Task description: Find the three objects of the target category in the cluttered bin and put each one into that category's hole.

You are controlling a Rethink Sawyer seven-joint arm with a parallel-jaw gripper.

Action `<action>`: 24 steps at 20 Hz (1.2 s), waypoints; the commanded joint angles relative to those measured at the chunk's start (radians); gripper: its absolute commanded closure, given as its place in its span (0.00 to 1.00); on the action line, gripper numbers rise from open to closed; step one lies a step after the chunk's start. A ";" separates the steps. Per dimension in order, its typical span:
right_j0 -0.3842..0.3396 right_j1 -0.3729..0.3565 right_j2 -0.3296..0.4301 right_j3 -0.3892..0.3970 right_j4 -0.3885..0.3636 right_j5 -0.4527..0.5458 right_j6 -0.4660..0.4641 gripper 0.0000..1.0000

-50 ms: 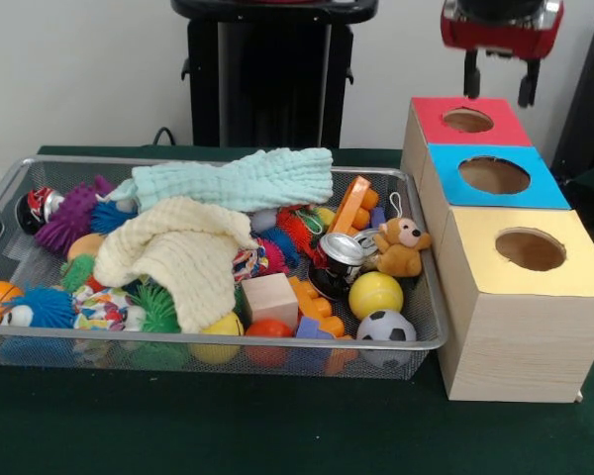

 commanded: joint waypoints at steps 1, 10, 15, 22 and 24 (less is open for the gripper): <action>-0.040 -0.122 -0.003 -0.036 0.010 0.196 0.108 0.00; -0.071 -0.079 -0.027 -0.076 -0.116 0.090 0.023 0.00; -0.139 -0.001 -0.036 -0.087 -0.281 -0.162 -0.078 0.00; -0.232 0.100 -0.001 -0.094 -0.437 -0.387 -0.121 0.00; -0.250 0.127 0.007 -0.107 -0.468 -0.424 -0.118 0.00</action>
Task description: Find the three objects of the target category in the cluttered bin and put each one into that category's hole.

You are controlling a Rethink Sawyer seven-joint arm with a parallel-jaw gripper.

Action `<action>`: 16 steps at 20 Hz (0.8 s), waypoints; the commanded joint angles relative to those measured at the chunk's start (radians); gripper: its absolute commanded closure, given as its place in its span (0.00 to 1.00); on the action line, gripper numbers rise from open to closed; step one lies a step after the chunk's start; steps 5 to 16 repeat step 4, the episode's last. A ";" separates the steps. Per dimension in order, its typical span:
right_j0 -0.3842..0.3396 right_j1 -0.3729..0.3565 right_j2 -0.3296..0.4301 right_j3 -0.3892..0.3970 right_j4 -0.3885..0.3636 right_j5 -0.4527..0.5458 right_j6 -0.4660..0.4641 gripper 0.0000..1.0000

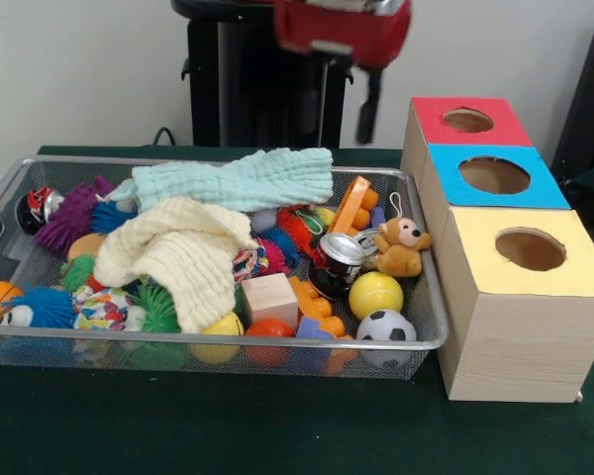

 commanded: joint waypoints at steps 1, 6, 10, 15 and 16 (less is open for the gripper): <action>-0.085 0.151 0.023 -0.013 -0.171 -0.151 -0.116 0.00; -0.113 0.184 0.029 -0.032 -0.215 -0.175 -0.133 0.00; -0.113 0.184 0.029 -0.032 -0.215 -0.175 -0.133 0.00; -0.113 0.184 0.029 -0.032 -0.215 -0.175 -0.133 0.00; -0.113 0.184 0.029 -0.032 -0.215 -0.175 -0.133 0.00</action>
